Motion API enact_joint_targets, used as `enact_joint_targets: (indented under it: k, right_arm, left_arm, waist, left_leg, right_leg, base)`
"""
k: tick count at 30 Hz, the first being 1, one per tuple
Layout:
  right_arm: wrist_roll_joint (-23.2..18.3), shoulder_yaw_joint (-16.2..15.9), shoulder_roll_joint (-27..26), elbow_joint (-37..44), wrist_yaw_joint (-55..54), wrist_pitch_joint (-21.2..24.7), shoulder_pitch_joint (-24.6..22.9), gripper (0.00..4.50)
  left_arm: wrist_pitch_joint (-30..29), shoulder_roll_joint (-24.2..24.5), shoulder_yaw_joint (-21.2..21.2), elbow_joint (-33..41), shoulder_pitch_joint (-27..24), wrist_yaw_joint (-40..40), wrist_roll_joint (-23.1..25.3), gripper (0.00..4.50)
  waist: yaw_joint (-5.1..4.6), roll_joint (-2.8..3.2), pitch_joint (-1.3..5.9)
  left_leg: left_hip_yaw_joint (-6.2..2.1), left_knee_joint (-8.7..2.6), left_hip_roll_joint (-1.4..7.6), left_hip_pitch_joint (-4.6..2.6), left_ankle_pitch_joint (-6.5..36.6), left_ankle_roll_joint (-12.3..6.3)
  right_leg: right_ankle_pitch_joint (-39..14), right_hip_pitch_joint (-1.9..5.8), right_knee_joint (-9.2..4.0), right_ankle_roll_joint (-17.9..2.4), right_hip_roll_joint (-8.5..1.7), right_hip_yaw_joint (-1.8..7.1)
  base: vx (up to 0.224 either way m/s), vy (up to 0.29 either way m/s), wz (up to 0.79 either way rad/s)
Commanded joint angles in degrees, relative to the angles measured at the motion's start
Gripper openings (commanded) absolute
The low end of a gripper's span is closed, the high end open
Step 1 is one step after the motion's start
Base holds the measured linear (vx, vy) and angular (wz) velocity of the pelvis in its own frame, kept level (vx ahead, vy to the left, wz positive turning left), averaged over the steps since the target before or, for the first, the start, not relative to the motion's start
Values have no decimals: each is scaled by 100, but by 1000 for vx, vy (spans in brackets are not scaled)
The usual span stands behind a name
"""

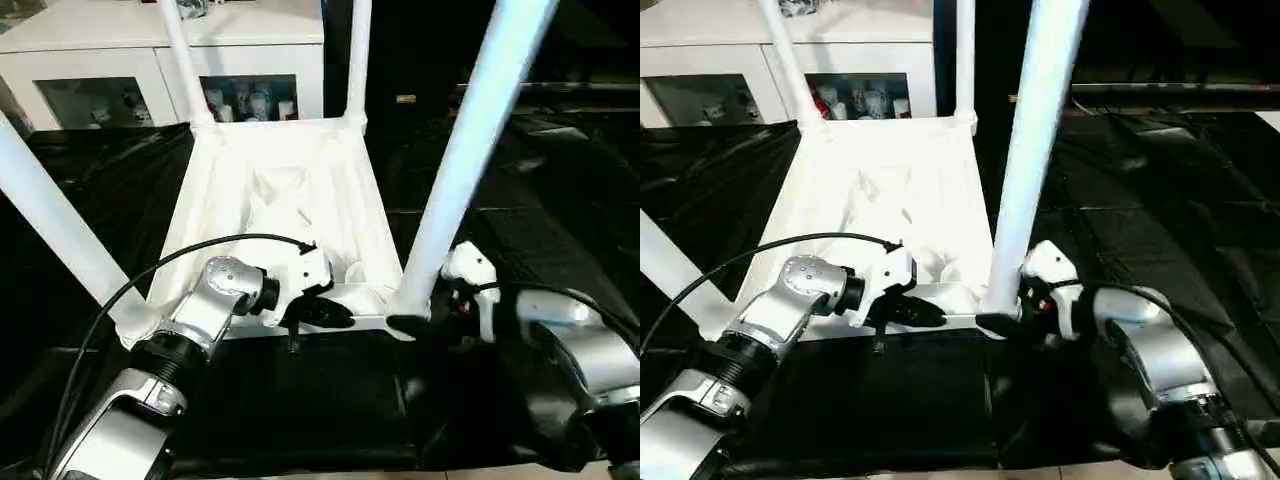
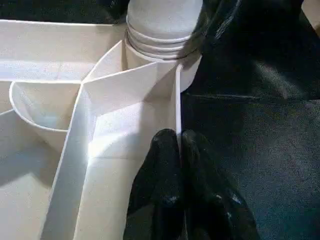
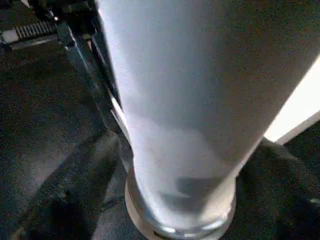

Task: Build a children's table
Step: Rotate leg to tighten

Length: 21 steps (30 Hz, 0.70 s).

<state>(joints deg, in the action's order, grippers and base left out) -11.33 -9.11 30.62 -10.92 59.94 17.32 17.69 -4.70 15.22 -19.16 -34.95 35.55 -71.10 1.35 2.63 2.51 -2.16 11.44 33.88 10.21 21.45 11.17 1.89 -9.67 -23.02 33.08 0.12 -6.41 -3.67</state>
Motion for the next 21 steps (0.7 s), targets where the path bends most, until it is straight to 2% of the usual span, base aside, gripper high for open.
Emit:
enact_joint_targets:
  k: [1, 8, 16, 18, 19, 20, 21]
  right_arm:
    - [82, -44, 12, -61, 21, -56, 5, 354]
    - [72, -79, 33, -97, 56, -114, -27, 290]
    - [-48, 7, -172, -110, -101, -65, -131, 275]
    - [-53, 116, -382, -193, -468, 14, -156, 274]
    - [58, 273, -699, -423, -1144, 46, -104, 274]
    - [63, 280, -716, -434, -1180, 52, -102, 274]
    - [206, 385, -1086, -665, -1915, 106, -17, 274]
  left_arm:
    - [-28, -14, -187, 35, -84, -104, 41, 0]
    - [-38, 4, -187, 41, -102, -106, 46, 0]
    - [-105, -39, -169, -14, -111, -20, 51, 0]
    - [-183, -121, -129, -73, -102, 164, 66, 0]
    - [-202, -279, -76, -197, -59, 586, 154, 0]
    - [-201, -289, -73, -205, -56, 613, 160, 0]
    - [-306, -564, 2, -354, 22, 1240, 263, 0]
  waist:
    - [7, -99, 341]
    - [29, -90, 346]
    - [34, -88, 345]
    - [31, -86, 339]
    - [-10, -93, 318]
    - [-23, -100, 314]
    - [-52, -114, 300]
  left_leg:
    - [-96, -385, 289, -64, 934, -537]
    - [-98, -382, 291, -69, 913, -526]
    - [-97, -380, 291, -70, 943, -529]
    - [-98, -386, 289, -69, 954, -512]
    - [-99, -409, 279, -64, 1105, -411]
    - [-113, -419, 268, -69, 1209, -340]
    - [-117, -432, 263, -62, 1329, -285]
  right_leg:
    - [-840, 285, -286, -1535, -223, 191]
    - [-806, 289, -277, -1524, -211, 189]
    - [-849, 291, -281, -1531, -213, 187]
    - [-880, 284, -288, -1523, -216, 188]
    - [-1118, 259, -318, -1472, -213, 190]
    - [-1307, 273, -342, -1432, -218, 178]
    - [-1516, 271, -367, -1366, -216, 176]
  base:
    - [0, 0, 0]
    - [0, 0, 0]
    - [0, 0, 0]
    - [0, 0, 0]
    - [0, 0, 0]
    - [0, 0, 0]
    - [0, 0, 0]
